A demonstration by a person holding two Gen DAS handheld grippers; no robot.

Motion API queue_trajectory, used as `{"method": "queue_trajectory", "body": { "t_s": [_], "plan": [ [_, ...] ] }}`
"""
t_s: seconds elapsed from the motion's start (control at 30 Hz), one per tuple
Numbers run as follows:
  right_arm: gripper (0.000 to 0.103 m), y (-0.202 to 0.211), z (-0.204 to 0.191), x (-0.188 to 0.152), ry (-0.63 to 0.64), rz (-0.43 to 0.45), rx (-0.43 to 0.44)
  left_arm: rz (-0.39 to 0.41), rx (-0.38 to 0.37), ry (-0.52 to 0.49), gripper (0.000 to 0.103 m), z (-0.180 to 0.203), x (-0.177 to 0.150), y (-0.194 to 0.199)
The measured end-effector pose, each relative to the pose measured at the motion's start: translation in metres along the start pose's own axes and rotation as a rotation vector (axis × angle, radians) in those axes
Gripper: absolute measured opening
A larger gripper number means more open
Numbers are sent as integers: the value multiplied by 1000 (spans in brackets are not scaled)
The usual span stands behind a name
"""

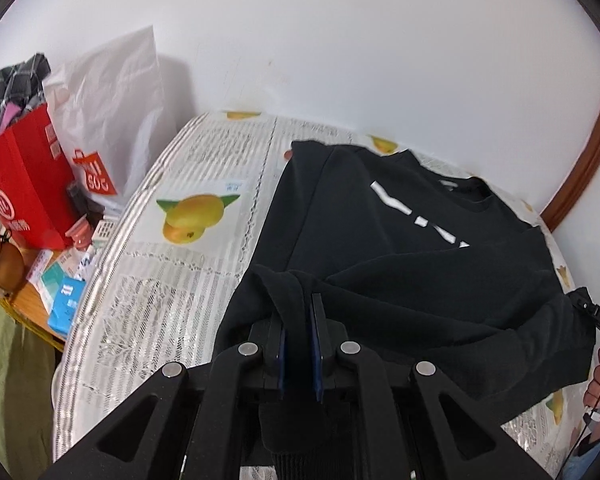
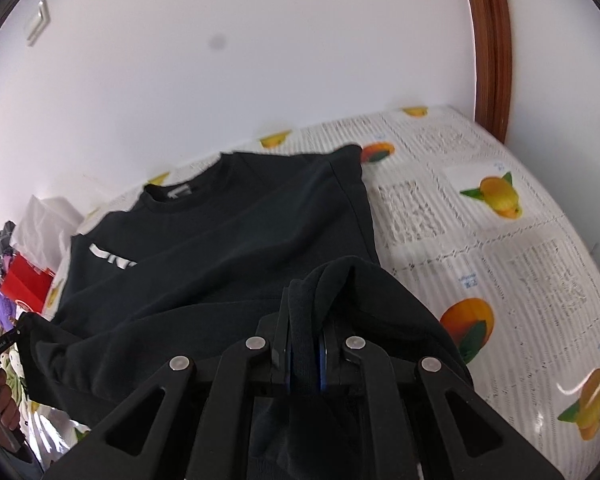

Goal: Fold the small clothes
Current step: 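Lift the hem with both grippers and fold it toward the collar, then lay the folded hem on the shirt body and open both grippers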

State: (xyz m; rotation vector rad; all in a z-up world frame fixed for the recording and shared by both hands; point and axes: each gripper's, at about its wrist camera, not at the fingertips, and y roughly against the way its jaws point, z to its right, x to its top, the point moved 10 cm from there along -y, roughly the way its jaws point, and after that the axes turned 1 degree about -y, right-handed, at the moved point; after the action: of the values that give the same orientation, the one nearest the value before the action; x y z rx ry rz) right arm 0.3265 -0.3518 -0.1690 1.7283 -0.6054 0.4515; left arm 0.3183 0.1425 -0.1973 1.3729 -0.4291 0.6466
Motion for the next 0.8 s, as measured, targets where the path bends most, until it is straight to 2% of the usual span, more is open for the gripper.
{"method": "queue_trajectory", "body": {
  "t_s": [0.27,0.37,0.4,0.43,0.5,0.57,0.67,0.8],
  "plan": [
    [13,-17,3,-8,47,-43,-51,-42,21,2,14,-4,-9,-13],
    [26,-7,2,-11,51,-64,-43,-69,36,-37,25,-1,-12,-12],
    [33,1,0,-13,62,-62,-27,-68,44,-50,28,-1,-13,-9],
    [37,8,-1,-13,74,-47,-16,-58,47,-59,29,0,-13,-5],
    [42,31,-1,-13,110,10,-22,-42,41,-72,42,1,-13,3],
    [45,54,2,-15,129,57,-3,-20,36,-74,48,0,-13,14],
    [48,78,16,-15,85,109,16,4,9,-68,52,-2,-13,30],
    [48,78,43,-22,18,98,-29,32,13,-48,53,-13,-16,47]
  ]
}}
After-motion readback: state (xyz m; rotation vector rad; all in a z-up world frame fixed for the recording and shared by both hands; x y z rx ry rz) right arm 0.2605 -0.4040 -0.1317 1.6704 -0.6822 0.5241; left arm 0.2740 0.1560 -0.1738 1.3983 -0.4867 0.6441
